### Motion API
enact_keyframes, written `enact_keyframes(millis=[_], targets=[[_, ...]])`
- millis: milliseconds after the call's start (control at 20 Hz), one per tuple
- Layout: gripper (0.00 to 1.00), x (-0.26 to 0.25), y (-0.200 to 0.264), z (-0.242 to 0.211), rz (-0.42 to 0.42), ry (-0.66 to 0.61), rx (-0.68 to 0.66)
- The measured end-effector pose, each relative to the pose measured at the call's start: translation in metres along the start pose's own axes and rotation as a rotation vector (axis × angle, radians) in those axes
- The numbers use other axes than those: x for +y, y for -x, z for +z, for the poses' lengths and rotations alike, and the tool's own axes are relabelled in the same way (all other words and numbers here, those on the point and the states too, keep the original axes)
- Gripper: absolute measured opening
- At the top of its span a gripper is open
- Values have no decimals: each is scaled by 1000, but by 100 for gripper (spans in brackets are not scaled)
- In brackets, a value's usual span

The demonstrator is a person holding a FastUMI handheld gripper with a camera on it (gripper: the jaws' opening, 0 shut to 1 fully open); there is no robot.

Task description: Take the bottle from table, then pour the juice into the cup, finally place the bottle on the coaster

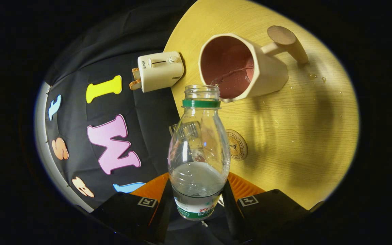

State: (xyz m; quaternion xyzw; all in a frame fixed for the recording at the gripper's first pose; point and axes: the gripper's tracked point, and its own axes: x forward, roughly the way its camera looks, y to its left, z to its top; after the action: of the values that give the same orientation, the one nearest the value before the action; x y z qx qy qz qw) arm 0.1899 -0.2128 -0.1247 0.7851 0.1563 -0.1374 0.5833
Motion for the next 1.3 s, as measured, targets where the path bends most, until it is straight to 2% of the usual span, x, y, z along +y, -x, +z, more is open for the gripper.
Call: enact_keyframes(millis=[1300], targets=[[72, 33, -11, 5, -6, -351, -5]])
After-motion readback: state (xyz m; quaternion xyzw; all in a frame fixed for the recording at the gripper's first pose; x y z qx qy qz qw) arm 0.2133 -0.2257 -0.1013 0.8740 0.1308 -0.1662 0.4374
